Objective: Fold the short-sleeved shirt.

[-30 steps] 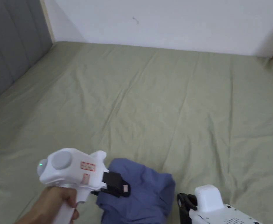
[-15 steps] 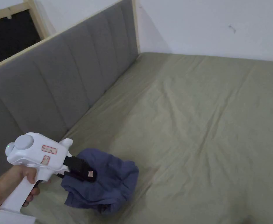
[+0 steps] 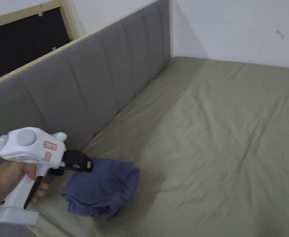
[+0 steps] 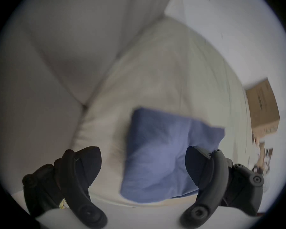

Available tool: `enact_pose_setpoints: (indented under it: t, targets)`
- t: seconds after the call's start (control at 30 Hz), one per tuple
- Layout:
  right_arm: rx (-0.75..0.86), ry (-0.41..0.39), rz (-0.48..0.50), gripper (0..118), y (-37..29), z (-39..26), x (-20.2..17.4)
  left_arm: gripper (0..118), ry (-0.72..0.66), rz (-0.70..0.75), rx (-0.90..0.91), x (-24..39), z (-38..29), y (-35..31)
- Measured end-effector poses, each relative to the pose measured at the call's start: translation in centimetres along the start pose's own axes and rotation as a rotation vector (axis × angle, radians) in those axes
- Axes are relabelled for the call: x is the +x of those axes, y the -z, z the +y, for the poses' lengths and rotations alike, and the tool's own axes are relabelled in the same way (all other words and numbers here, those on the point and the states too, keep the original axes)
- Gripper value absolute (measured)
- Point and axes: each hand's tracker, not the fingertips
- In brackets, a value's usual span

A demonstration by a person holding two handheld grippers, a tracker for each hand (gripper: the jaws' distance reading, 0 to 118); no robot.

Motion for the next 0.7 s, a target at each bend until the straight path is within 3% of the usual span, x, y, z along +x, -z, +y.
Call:
enact_pose_setpoints:
  t: [0.07,0.17,0.23,0.3,0.37,0.57,0.63,0.7]
  targets:
    - [0.031,0.013,-0.01,0,-1.2,0.2,0.5,107,0.007,0.144,0.147,1.0,0.3,-4.1]
    - [0.129,-0.009,-0.066,0,-3.9,0.9,1.0,107,0.119,0.105,0.371,5.4,-1.1,-10.4]
    - [0.221,-0.051,-0.138,0,-6.3,1.8,1.1,107,0.229,0.184,0.592,10.2,-3.6,-13.6]
    - [0.315,-0.087,-0.225,0,-8.9,2.8,1.1,107,0.311,0.077,0.702,15.6,-6.4,-15.4]
    - [0.439,-0.137,-0.335,0,-11.7,3.4,1.2,106,0.408,0.062,0.84,21.2,-9.9,-16.0]
    - [0.686,-0.112,-0.63,1,-19.3,4.7,3.1,107,0.607,-0.173,1.053,37.3,-20.3,-15.1]
    - [0.729,-0.135,-0.678,1,-20.9,4.7,3.8,107,0.636,-0.191,1.085,40.8,-22.7,-14.5]
    - [0.728,-0.154,-0.711,3,-21.8,4.8,4.4,107,0.608,-0.297,1.057,43.0,-24.8,-14.6]
